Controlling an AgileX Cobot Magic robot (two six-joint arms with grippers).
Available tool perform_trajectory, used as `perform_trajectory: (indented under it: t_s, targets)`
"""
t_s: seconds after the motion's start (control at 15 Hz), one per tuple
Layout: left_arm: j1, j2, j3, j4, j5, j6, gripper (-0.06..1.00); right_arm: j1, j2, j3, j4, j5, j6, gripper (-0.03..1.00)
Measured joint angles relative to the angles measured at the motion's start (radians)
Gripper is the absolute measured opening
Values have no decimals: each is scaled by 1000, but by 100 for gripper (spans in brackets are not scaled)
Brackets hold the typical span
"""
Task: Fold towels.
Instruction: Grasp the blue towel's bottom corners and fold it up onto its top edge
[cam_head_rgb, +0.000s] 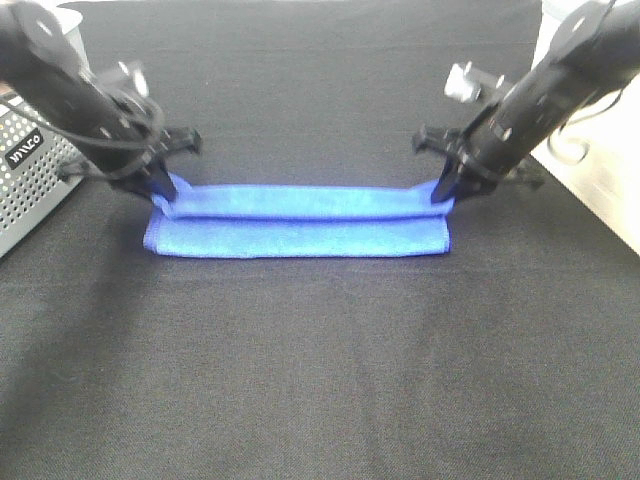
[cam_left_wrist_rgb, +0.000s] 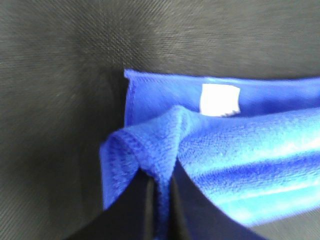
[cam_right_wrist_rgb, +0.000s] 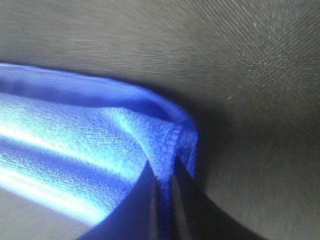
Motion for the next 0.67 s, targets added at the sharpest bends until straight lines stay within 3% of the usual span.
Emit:
perform_trajectory:
  t_s: [0.07, 0.27, 0.33, 0.47, 0.67]
  targets:
    - [0, 25, -19, -4, 7, 1, 19, -1, 16, 0, 1, -5, 0, 15]
    - [1, 37, -55, -6, 7, 16, 59, -1, 24, -1, 12, -15, 0, 61]
    - [1, 37, -57, -2, 8, 16, 67, -1, 22, -1, 16, -9, 0, 71]
    - [3, 37, -60, 24, 30, 15, 74, -1, -4, -3, 9, 48, 0, 80]
    - [5, 37, -60, 40, 40, 15, 76, -1, -26, -3, -14, 80, 0, 81]
